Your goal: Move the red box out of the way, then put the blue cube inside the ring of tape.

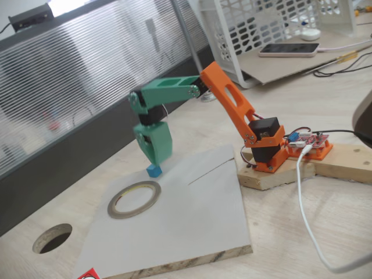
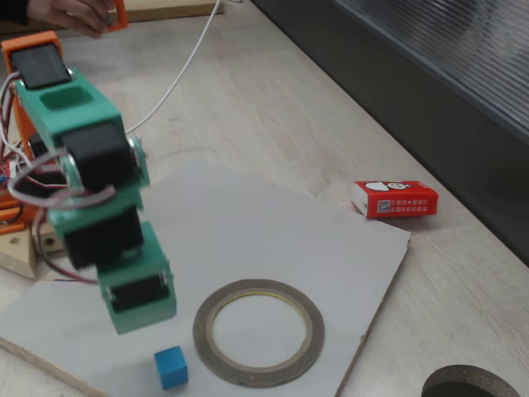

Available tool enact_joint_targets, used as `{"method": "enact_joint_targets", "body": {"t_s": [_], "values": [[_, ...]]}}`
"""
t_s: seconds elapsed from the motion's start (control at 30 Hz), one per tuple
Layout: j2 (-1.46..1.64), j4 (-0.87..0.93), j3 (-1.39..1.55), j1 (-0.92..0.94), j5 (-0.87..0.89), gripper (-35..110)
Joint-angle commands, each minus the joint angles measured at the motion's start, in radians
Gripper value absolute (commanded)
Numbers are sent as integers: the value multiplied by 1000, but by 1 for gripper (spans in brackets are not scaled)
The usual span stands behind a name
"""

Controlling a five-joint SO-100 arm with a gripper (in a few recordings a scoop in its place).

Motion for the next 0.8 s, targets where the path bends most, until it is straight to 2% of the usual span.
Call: {"method": "enact_joint_targets", "body": {"t_s": [0.0, 0.53, 0.77], "values": [[144, 9, 0, 9, 12, 0], [147, -6, -5, 9, 11, 0], [14, -8, -17, -9, 11, 0]]}}
